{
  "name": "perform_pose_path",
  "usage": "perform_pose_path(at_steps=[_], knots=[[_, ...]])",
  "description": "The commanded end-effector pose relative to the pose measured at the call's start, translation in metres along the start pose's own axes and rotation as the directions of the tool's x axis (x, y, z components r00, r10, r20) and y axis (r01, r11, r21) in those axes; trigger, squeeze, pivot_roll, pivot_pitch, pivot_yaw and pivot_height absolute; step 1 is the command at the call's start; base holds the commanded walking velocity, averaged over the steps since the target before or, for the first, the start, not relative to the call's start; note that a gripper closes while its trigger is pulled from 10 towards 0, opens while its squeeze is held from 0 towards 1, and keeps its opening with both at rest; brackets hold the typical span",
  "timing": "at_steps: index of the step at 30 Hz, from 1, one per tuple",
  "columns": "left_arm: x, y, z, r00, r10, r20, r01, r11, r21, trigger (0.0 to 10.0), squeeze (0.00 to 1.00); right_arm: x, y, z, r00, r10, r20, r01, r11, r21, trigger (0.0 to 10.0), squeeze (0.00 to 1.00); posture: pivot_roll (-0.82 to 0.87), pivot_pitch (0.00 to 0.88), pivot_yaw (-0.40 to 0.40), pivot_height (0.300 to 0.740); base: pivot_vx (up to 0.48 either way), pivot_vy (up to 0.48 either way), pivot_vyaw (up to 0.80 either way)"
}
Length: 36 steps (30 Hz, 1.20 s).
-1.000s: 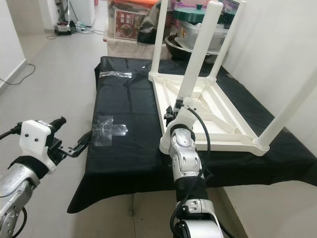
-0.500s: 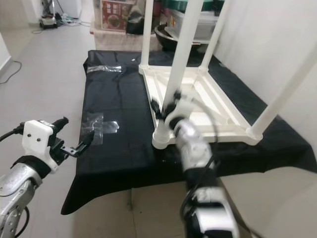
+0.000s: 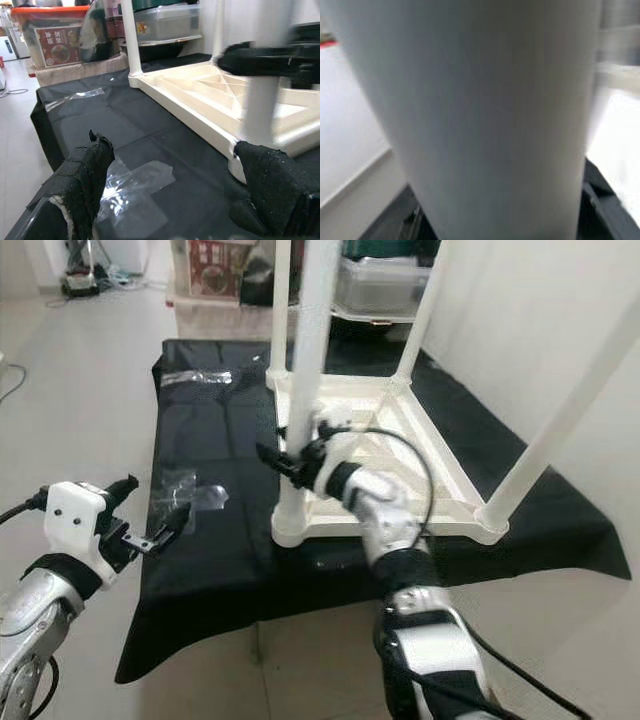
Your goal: Building children table
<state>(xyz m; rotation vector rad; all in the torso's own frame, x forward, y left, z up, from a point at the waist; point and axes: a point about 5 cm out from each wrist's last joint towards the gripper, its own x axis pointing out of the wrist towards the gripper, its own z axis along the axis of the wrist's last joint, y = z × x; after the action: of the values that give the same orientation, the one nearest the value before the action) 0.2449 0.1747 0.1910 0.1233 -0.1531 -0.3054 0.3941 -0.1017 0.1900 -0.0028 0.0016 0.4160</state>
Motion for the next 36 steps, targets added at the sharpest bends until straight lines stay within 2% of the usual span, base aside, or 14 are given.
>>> perform_pose_path(at_steps=[1,5,12,13,15,16,17,18,19,23,24,25,28,36], knots=[[-0.004,0.002,-0.002,1.000,0.005,-0.019,-0.005,1.000,0.007,10.0,0.00,-0.014,-0.040,-0.022,0.944,-0.299,-0.140,0.294,0.954,-0.054,0.0,0.00,0.15,0.000,-0.120,0.740,0.000,0.000,0.00],[-0.003,0.001,-0.002,1.000,0.000,-0.018,0.000,1.000,0.002,10.0,0.00,-0.051,-0.069,-0.043,0.746,-0.638,-0.190,0.647,0.762,-0.019,0.0,0.00,0.13,0.000,-0.113,0.740,0.000,0.000,0.00],[-0.001,-0.001,-0.002,1.000,-0.007,-0.016,0.007,1.000,-0.005,10.0,0.00,-0.074,-0.055,-0.052,0.692,-0.698,-0.183,0.708,0.706,-0.017,0.0,0.00,0.12,0.000,-0.105,0.740,0.000,0.000,0.00],[-0.001,-0.002,-0.002,1.000,-0.007,-0.014,0.007,1.000,-0.008,10.0,0.00,-0.074,-0.047,-0.054,0.713,-0.672,-0.200,0.683,0.730,-0.015,1.9,0.00,0.11,0.000,-0.102,0.740,0.000,0.000,0.00],[-0.001,-0.002,-0.002,1.000,-0.007,-0.014,0.007,1.000,-0.008,10.0,0.00,-0.074,-0.047,-0.054,0.713,-0.672,-0.200,0.683,0.730,-0.015,1.9,0.00,0.11,0.000,-0.102,0.740,0.000,0.000,0.00],[0.000,-0.002,-0.001,1.000,-0.009,-0.010,0.009,1.000,-0.012,10.0,0.00,-0.071,-0.039,-0.055,0.742,-0.630,-0.228,0.647,0.763,-0.004,10.0,0.00,0.11,0.000,-0.098,0.740,0.000,0.000,0.00],[0.000,-0.002,-0.001,1.000,-0.009,-0.010,0.009,1.000,-0.012,10.0,0.00,-0.071,-0.039,-0.055,0.742,-0.630,-0.228,0.647,0.763,-0.004,10.0,0.00,0.11,0.000,-0.098,0.740,0.000,0.000,0.00],[0.002,-0.004,-0.001,1.000,-0.015,-0.008,0.015,1.000,-0.015,10.0,0.00,-0.065,-0.035,-0.048,0.776,-0.602,-0.189,0.618,0.785,0.036,10.0,0.36,0.10,0.000,-0.098,0.740,0.000,0.000,0.00],[0.003,-0.004,-0.001,1.000,-0.019,-0.006,0.019,1.000,-0.017,10.0,0.00,-0.057,-0.029,-0.041,0.833,-0.534,-0.147,0.549,0.831,0.095,10.0,1.00,0.11,0.000,-0.097,0.740,0.000,0.000,0.00],[0.004,-0.004,-0.001,1.000,-0.022,-0.004,0.022,1.000,-0.016,10.0,0.00,-0.041,-0.025,-0.020,0.924,-0.380,-0.036,0.382,0.917,0.113,10.0,0.97,0.11,0.000,-0.098,0.740,0.000,0.000,0.00],[0.004,-0.003,-0.001,1.000,-0.022,-0.003,0.022,1.000,-0.014,10.0,0.00,-0.035,-0.025,-0.007,0.960,-0.280,0.007,0.277,0.952,0.128,10.0,0.00,0.11,0.000,-0.100,0.740,0.000,0.000,0.00],[0.004,-0.003,-0.001,1.000,-0.022,-0.003,0.022,1.000,-0.014,10.0,0.00,-0.035,-0.025,-0.007,0.960,-0.280,0.007,0.277,0.952,0.128,10.0,0.00,0.11,0.000,-0.100,0.740,0.000,0.000,0.00],[0.003,-0.001,-0.001,1.000,-0.018,-0.004,0.018,1.000,-0.005,10.0,0.00,-0.033,-0.015,0.025,0.969,0.199,0.145,-0.211,0.975,0.069,10.0,0.00,0.11,0.000,-0.104,0.740,0.000,0.000,0.00],[0.003,-0.002,-0.001,1.000,-0.020,-0.001,0.020,1.000,-0.003,10.0,0.00,-0.042,0.006,0.010,0.849,0.524,0.066,-0.526,0.851,0.009,10.0,0.00,0.14,0.000,-0.122,0.740,0.000,0.000,0.00]])
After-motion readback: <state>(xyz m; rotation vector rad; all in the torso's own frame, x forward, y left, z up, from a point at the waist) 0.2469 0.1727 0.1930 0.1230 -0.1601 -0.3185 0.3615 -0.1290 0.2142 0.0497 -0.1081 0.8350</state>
